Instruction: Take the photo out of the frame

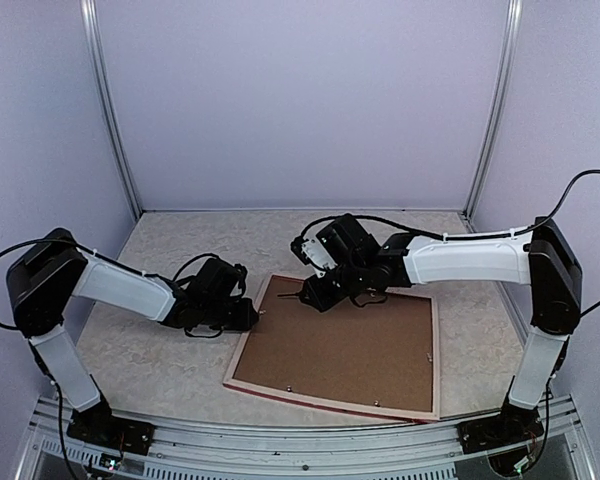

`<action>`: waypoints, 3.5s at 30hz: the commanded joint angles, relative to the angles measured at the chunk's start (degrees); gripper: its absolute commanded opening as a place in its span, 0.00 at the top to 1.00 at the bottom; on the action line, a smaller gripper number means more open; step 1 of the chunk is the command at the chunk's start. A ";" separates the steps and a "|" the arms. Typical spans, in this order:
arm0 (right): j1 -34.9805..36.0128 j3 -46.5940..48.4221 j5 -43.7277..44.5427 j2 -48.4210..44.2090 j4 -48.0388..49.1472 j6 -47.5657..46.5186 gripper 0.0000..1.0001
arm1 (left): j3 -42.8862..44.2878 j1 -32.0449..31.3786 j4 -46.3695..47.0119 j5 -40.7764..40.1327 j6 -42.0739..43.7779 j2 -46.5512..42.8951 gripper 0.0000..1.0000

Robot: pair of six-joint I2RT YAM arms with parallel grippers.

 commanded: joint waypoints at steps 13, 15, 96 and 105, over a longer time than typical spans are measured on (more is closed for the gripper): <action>0.38 3.21 -7.28 3.08 -2.43 -1.21 1.00 | -2.16 -3.68 -4.71 4.17 -4.72 -7.95 0.62; 0.49 3.44 -7.87 3.68 -2.50 -1.25 1.00 | -2.67 -4.47 -5.72 3.80 -4.80 -8.68 0.58; -0.11 2.96 1.72 -10.34 -21.10 -9.85 1.00 | -4.01 -9.33 -5.47 -7.93 -7.67 -5.55 0.87; -0.71 -2.77 13.78 -17.24 -16.35 -6.20 1.00 | -3.41 -9.35 -5.80 -11.87 -4.24 -10.53 0.64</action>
